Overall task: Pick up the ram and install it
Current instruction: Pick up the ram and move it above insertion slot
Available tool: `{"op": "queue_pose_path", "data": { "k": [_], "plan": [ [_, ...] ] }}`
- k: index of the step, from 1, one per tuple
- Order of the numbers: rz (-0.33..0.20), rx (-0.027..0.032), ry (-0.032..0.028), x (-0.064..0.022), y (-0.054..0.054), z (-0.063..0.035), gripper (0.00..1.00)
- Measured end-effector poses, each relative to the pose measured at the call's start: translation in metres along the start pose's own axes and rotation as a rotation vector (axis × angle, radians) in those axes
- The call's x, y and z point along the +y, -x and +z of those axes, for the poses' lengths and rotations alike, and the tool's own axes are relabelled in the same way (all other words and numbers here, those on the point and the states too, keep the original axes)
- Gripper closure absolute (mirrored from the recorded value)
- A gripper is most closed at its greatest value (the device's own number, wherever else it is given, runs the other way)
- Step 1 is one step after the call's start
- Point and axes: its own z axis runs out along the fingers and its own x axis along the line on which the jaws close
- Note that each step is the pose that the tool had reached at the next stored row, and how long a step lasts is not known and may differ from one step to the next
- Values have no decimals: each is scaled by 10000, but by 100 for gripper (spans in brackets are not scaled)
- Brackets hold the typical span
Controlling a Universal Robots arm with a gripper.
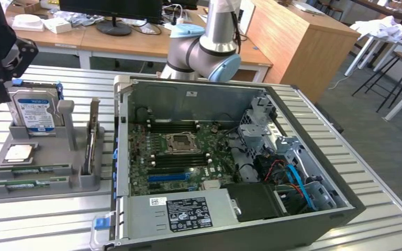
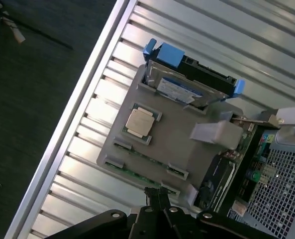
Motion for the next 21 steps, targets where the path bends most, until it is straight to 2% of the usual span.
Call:
{"op": "queue_pose_path", "data": {
  "k": [21],
  "plan": [
    [-3812, 183, 56, -1, 0, 11, 90]
  ]
}}
